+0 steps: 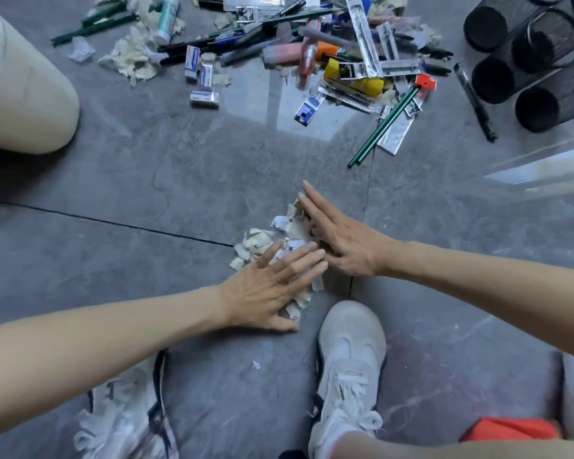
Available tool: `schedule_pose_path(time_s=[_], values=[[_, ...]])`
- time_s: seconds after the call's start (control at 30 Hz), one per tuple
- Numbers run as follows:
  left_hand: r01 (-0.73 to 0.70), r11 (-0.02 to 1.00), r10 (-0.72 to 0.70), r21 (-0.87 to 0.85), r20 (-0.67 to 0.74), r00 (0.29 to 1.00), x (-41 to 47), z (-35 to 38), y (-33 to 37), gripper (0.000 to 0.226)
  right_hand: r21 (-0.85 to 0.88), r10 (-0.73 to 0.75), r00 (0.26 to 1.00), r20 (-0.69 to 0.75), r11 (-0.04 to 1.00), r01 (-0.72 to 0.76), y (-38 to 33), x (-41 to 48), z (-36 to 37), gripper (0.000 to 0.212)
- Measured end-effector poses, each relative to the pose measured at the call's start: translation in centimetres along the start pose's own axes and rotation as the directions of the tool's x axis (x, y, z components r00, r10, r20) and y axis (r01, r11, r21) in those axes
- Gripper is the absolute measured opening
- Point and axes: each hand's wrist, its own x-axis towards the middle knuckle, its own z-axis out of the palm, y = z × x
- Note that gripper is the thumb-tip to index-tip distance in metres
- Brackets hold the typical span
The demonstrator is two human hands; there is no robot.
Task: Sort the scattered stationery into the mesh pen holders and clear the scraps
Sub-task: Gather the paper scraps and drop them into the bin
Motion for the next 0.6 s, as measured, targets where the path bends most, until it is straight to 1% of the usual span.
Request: schedule_pose_path(time_s=[0.03,0.07,0.13,0.17,0.2,0.27,0.3,0.37,0.43,0.53,0.6], values=[[0.019,0.999,-0.019,0.039,-0.001,1.0,0.3,0.3,-0.1,0.102,-0.007,0.001,1.0,0.001,1.0,-0.001,0.2,-0.2,0.1,0.084],[0.077,0.995,-0.077,0.067,-0.015,0.997,0.7,0.3,-0.4,0.096,-0.006,0.007,1.0,-0.001,1.0,-0.007,0.3,-0.4,0.3,0.084],[0.239,0.968,-0.233,0.081,-0.079,0.969,1.7,0.0,-1.5,0.085,0.005,0.039,0.999,-0.01,0.999,-0.039,0.6,-0.8,0.5,0.085],[0.273,0.959,-0.265,0.074,-0.1,0.959,2.0,-0.3,-1.9,0.084,0.008,0.056,0.998,-0.013,0.998,-0.056,0.9,-1.0,0.5,0.084],[0.252,0.966,-0.245,0.065,-0.106,0.964,2.2,-0.4,-2.2,0.086,0.011,0.068,0.998,-0.015,0.998,-0.068,1.1,-1.1,0.4,0.082],[0.156,0.987,-0.149,0.044,-0.121,0.981,2.5,-0.6,-1.7,0.087,0.006,0.061,0.998,-0.033,0.998,-0.061,1.4,-1.3,0.3,0.077],[0.141,0.99,-0.136,0.029,-0.113,0.984,2.7,-0.6,-1.0,0.088,0.001,0.046,0.998,-0.042,0.999,-0.046,1.5,-1.3,0.2,0.073],[0.19,0.982,-0.188,0.02,-0.088,0.978,3.4,-0.2,0.5,0.093,-0.01,0.033,0.998,-0.06,0.999,-0.033,1.8,-1.3,-0.2,0.068],[0.285,0.957,-0.281,0.058,-0.064,0.958,4.5,0.4,1.0,0.092,-0.013,0.068,0.994,-0.082,0.997,-0.07,2.1,-1.4,-0.5,0.068],[0.411,0.908,-0.401,0.081,-0.116,0.909,5.6,0.2,-0.6,0.074,-0.007,0.113,0.991,-0.077,0.994,-0.114,2.4,-1.6,-0.7,0.07],[0.434,0.898,-0.423,0.071,-0.134,0.896,5.2,-0.4,-1.9,0.069,-0.015,0.12,0.991,-0.06,0.993,-0.121,2.4,-1.7,-0.6,0.071]])
